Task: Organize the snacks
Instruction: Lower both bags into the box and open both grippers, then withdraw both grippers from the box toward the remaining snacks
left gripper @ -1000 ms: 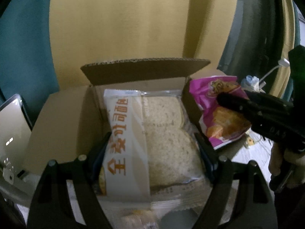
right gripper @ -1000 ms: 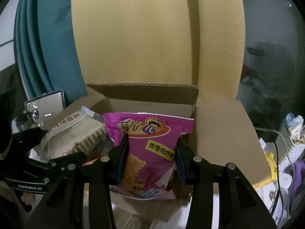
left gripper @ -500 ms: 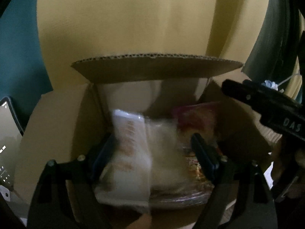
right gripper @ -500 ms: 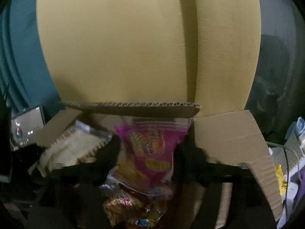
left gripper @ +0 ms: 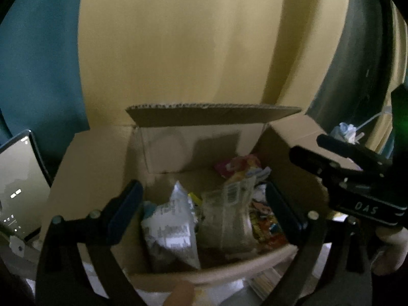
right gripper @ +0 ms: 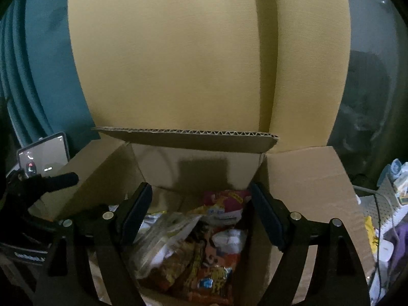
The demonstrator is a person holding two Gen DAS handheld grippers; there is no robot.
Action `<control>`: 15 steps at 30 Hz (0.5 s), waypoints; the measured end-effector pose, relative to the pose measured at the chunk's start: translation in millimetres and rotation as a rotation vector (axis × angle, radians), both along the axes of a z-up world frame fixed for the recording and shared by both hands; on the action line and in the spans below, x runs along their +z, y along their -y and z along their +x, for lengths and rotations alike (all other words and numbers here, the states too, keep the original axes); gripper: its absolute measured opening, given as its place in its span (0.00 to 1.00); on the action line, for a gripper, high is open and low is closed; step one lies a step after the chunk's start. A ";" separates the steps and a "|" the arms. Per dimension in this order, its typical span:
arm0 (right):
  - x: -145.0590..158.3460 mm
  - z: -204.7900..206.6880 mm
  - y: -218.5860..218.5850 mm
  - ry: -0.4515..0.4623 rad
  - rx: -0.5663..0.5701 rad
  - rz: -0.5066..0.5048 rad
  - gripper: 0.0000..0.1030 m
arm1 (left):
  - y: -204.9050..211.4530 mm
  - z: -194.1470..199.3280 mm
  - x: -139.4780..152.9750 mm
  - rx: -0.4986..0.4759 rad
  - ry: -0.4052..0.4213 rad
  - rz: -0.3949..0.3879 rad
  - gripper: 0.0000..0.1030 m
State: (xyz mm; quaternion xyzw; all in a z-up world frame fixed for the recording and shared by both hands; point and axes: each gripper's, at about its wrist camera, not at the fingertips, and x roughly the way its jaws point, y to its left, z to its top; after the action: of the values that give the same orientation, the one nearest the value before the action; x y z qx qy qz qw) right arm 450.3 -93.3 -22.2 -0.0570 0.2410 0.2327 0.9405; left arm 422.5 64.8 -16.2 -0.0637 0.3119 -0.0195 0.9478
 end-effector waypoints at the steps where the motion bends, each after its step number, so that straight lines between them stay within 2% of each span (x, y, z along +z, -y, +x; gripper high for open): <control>1: 2.5 -6.6 2.3 0.004 0.000 -0.001 0.80 | 0.2 -5.2 2.5 -0.007 0.009 0.006 0.95; 3: 6.0 -16.7 5.2 0.013 0.000 -0.003 0.80 | 8.1 -17.8 9.0 -0.013 0.032 0.035 0.95; 8: 14.2 -46.0 12.1 0.027 0.000 -0.007 0.80 | 16.5 -47.6 17.5 -0.025 0.050 0.048 0.95; 15: 21.2 -89.7 28.2 0.045 0.000 -0.012 0.80 | 23.0 -87.8 18.8 -0.030 0.052 0.003 0.95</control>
State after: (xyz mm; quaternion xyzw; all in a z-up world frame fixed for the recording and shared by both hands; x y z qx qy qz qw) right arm 360.6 -121.5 -1.0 -0.0680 0.2214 0.2301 0.9452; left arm 334.7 41.8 2.6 -0.0569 0.2883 -0.0351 0.9552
